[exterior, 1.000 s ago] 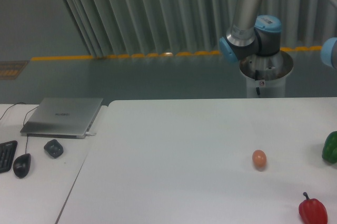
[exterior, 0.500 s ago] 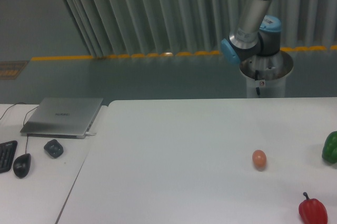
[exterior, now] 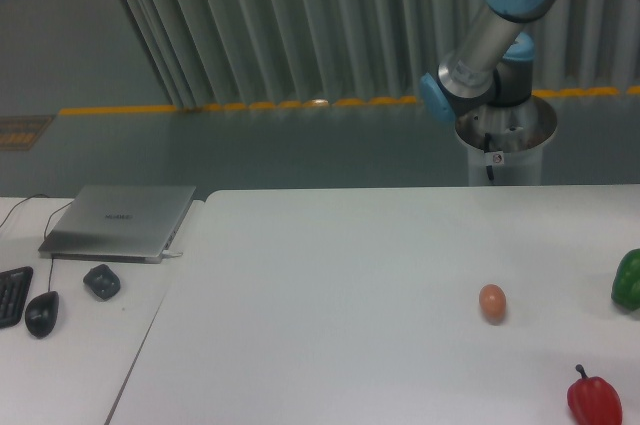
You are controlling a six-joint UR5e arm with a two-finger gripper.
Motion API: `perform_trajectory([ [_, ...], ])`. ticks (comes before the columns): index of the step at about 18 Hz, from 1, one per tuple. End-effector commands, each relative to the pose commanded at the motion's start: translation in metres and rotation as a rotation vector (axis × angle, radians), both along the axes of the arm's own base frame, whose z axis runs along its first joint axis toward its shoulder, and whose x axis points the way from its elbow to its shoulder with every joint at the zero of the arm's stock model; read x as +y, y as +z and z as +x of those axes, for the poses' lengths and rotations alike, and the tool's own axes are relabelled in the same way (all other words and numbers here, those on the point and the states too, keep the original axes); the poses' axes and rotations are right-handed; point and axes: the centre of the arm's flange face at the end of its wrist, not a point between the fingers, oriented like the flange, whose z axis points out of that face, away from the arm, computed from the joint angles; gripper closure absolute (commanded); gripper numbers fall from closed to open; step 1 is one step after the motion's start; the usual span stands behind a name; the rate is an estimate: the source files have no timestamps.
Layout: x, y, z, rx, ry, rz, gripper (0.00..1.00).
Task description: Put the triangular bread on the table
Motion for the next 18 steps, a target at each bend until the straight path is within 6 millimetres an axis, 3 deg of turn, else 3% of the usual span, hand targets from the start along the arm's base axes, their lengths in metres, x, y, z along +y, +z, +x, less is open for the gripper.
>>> perform_trajectory([
  [7, 0.004, -0.010, -0.019, 0.027, 0.051, 0.035, 0.00],
  [12, 0.006, -0.002, -0.029, 0.066, 0.053, 0.053, 0.00],
  [18, 0.011, -0.008, -0.042, 0.090, 0.049, 0.063, 0.00],
])
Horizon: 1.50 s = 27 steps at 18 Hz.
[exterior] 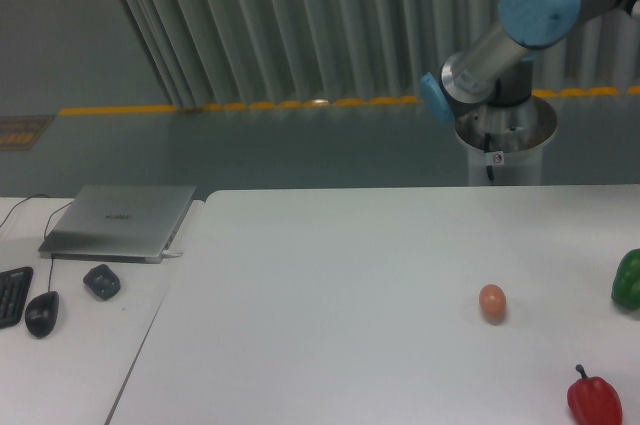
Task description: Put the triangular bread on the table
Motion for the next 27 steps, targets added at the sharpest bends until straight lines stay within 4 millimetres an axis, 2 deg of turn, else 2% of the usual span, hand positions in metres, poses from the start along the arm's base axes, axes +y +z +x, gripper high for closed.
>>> perform_trajectory([
  [12, 0.003, -0.032, -0.010, -0.018, 0.003, 0.001, 0.00],
  [21, 0.009, -0.042, -0.007, -0.043, -0.020, 0.027, 0.00],
  [27, 0.006, -0.046, -0.010, -0.047, -0.017, 0.025, 0.00],
])
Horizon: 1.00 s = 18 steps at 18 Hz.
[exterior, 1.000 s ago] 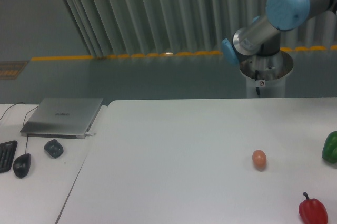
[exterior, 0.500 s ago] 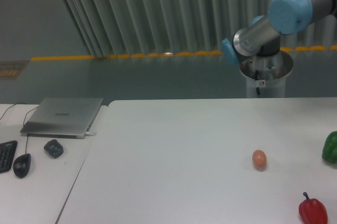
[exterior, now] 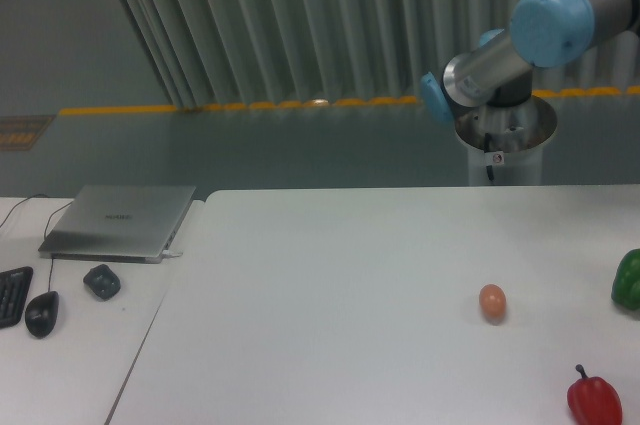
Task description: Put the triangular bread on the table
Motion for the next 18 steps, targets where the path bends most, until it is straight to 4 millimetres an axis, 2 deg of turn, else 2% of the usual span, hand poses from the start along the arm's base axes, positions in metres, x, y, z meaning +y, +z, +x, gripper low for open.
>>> perform_trajectory([
  [7, -0.0033, -0.0081, -0.0054, -0.003, -0.001, -0.005, 0.00],
  [18, -0.0032, -0.0031, -0.0090, 0.038, 0.016, 0.021, 0.00],
])
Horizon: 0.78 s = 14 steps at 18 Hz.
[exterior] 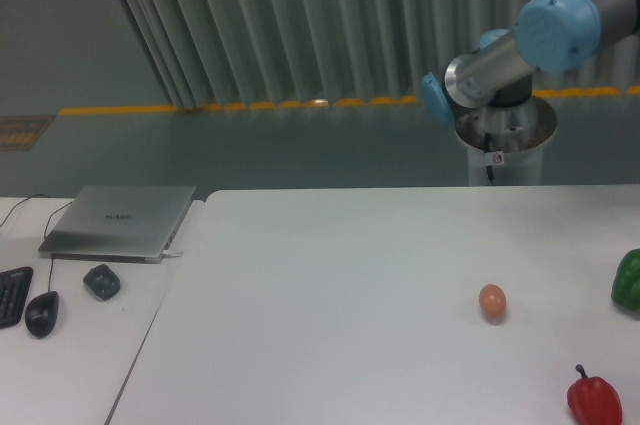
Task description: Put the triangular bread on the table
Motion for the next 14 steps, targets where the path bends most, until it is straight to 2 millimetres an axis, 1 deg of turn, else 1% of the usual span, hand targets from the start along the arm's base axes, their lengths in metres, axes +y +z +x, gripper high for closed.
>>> perform_trajectory([
  [6, 0.000, -0.002, 0.000, -0.002, -0.002, 0.000, 0.00],
  [10, 0.000, -0.008, -0.001, -0.008, -0.001, -0.004, 0.00],
  [12, 0.000, -0.008, 0.000, -0.009, -0.002, -0.003, 0.09],
  [14, 0.000, -0.009, 0.001, -0.012, -0.007, -0.007, 0.24],
])
